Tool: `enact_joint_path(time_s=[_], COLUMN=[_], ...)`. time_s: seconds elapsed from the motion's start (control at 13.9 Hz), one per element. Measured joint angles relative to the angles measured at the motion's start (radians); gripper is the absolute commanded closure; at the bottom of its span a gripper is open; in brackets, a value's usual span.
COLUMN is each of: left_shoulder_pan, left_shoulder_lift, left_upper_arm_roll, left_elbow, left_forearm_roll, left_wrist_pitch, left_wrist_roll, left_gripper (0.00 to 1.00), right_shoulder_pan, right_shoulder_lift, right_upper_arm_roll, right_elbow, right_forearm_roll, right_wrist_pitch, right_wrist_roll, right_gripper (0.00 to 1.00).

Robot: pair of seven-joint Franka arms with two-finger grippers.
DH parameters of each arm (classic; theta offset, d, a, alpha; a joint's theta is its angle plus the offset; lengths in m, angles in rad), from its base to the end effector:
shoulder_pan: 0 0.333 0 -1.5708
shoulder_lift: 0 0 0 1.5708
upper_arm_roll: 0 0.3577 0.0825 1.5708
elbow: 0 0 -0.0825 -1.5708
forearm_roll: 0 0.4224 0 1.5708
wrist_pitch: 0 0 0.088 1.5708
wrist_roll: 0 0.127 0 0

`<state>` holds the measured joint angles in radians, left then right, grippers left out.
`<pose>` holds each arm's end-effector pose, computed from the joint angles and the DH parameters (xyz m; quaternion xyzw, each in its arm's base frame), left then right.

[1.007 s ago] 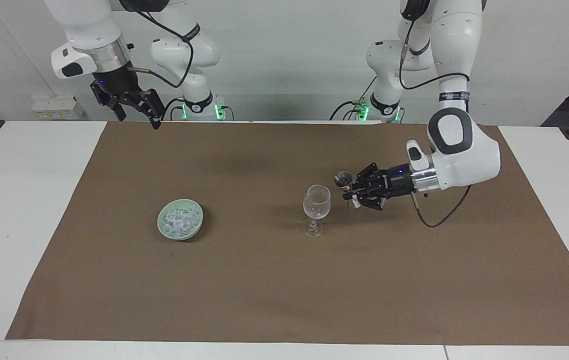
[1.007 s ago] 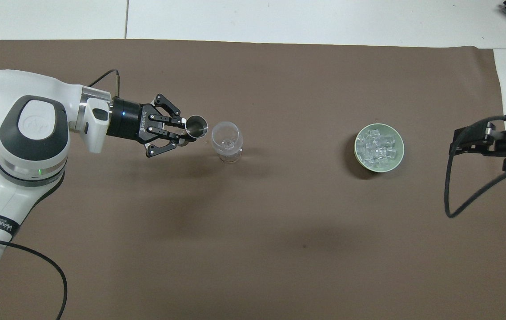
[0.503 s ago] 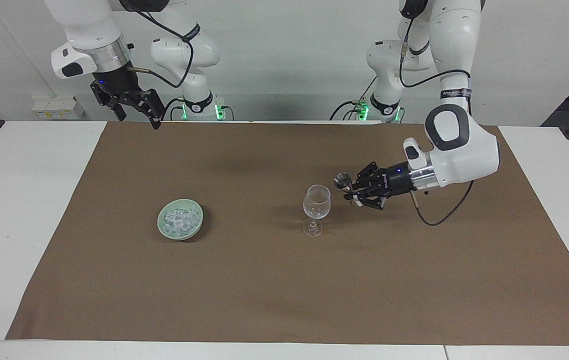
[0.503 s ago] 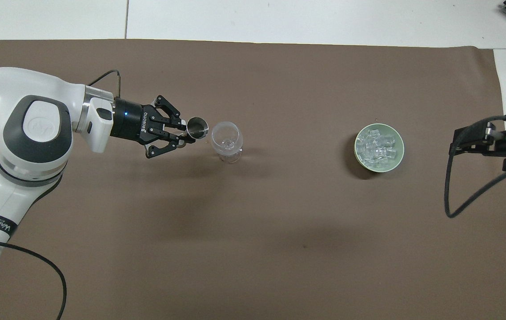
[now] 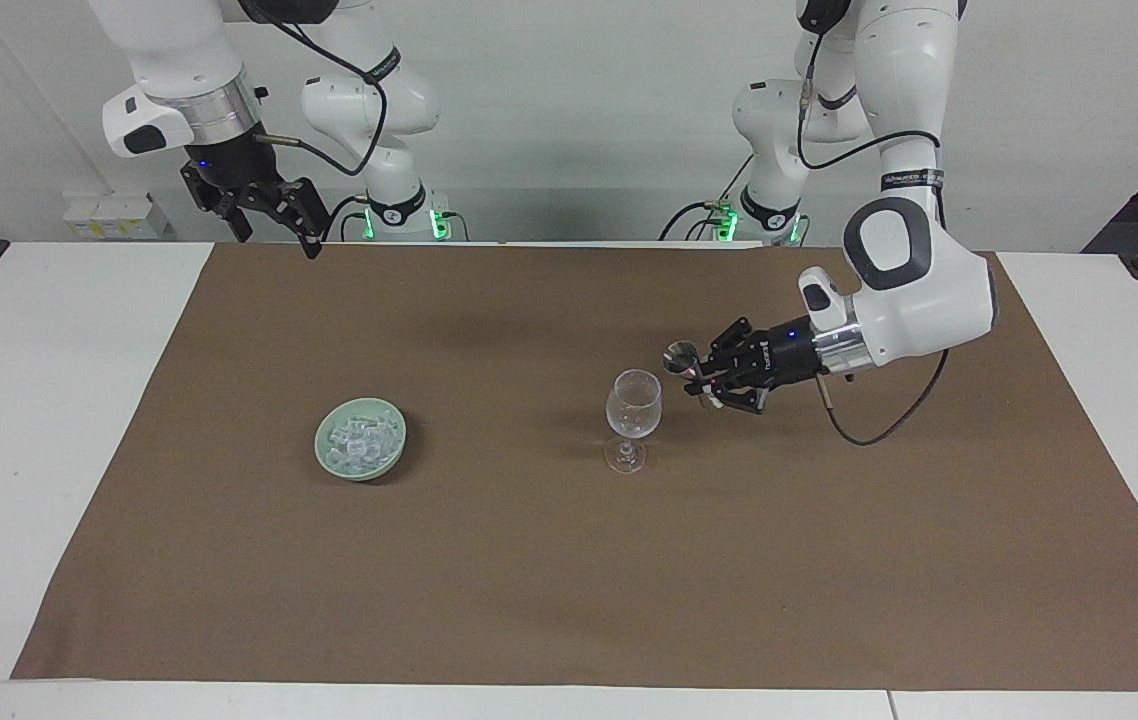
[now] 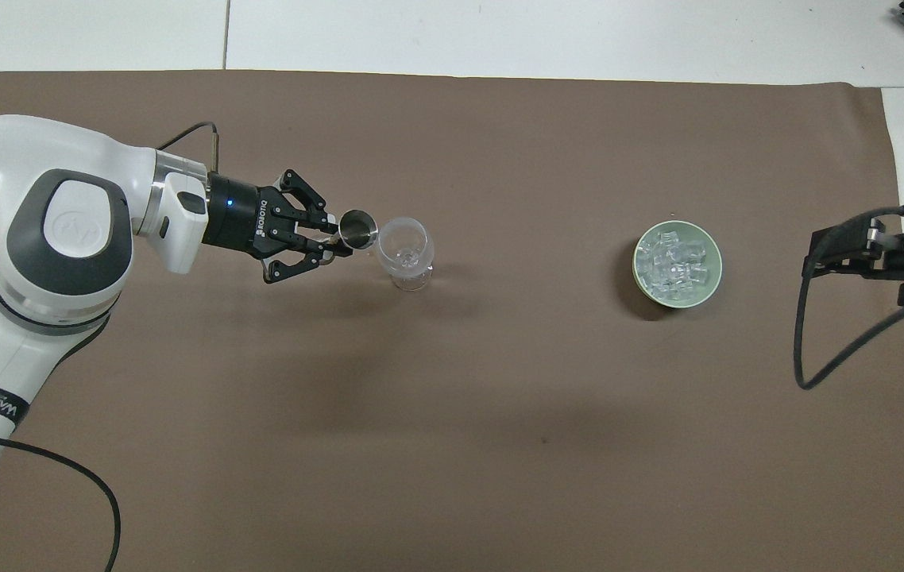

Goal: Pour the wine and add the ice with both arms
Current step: 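Tilt the silver cup over the clear cup with the left gripper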

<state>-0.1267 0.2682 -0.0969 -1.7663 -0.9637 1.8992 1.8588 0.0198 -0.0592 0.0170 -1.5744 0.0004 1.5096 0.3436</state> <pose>0.6444 -0.2187 0.4412 0.5984 -0.6674 0.2786 0.3447 0.5652 0.0212 0.6733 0.9883 -0.1528 -0.0027 0.0008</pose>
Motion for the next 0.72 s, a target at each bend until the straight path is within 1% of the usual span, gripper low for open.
enact_joint_path(time_s=[0.36,0.72], left_shoulder_pan=[-0.021,-0.051], left_shoulder_lift=[0.000,0.000], left_upper_arm_roll=[0.001,0.001], left_elbow=[0.012,0.025], left_forearm_roll=[0.029,0.072], left_wrist_pitch=[0.036,0.045], left_wrist_roll=[-0.039,-0.086], left_gripper=[1.00,1.00], right_shoulder_pan=[0.000,0.000], right_shoulder_lift=[0.000,0.000], right_upper_arm_roll=[0.000,0.000], right_elbow=[0.000,0.000], right_forearm_roll=[0.000,0.000], right_wrist_pitch=[0.000,0.000], right_wrist_roll=[0.000,0.000], right_gripper=[0.00,0.00])
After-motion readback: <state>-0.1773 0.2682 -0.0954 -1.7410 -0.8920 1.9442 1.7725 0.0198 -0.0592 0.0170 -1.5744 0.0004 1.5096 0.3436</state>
